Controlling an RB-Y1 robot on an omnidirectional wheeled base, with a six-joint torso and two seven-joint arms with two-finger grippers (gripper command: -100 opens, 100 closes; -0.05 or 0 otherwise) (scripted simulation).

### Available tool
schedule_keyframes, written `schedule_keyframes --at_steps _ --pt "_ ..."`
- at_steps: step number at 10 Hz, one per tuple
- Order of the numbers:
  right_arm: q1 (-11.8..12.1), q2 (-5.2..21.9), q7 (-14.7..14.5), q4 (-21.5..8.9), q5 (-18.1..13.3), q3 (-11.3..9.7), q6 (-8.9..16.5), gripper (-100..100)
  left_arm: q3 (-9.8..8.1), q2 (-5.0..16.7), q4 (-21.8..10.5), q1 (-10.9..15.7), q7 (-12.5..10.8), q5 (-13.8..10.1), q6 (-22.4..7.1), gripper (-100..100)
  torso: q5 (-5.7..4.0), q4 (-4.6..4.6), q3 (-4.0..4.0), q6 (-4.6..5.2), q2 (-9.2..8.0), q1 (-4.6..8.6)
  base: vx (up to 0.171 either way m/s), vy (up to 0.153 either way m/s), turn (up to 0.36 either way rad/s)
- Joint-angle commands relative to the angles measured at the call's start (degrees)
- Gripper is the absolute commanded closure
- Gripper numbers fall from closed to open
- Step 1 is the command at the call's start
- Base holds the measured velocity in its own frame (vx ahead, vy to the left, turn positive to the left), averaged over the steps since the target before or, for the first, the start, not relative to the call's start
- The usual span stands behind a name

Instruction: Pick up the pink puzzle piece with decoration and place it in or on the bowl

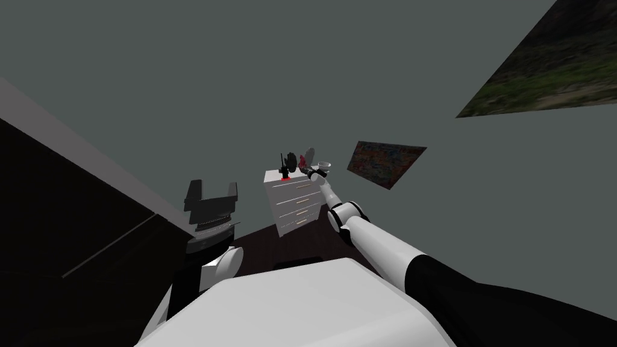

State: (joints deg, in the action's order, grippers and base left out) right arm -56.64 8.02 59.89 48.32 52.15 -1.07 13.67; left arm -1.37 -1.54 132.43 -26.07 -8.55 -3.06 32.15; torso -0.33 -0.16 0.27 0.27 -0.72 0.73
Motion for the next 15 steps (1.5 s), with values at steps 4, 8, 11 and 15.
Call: schedule_keyframes --at_steps 4,8,11,15 --pt "-2.76 3.96 1.18 3.27 2.09 -1.70 -0.87 100 -0.01 0.00 0.00 -0.01 0.00 0.00 0.00 0 -0.04 0.11 0.03 0.08 0.07 0.25 -0.130 -0.140 0.092" --pt "-4.29 5.99 2.15 4.66 2.78 -2.26 -0.77 100 0.00 0.00 0.00 -0.02 0.00 0.00 0.00 0 0.01 0.12 0.03 0.07 0.10 0.03 -0.084 -0.097 0.043" --pt "-6.34 8.09 3.76 4.42 3.06 -2.48 1.99 100 -0.01 0.01 0.00 -0.02 0.00 0.00 0.00 0 -0.03 0.11 -0.09 0.13 0.33 0.30 0.009 -0.141 -0.006" --pt "-7.52 8.48 5.30 2.17 3.23 -2.05 7.23 100 -0.01 0.00 0.01 -0.05 0.00 0.00 0.01 0 -0.06 -0.31 -0.91 0.42 1.61 0.33 0.213 -0.080 -0.180"
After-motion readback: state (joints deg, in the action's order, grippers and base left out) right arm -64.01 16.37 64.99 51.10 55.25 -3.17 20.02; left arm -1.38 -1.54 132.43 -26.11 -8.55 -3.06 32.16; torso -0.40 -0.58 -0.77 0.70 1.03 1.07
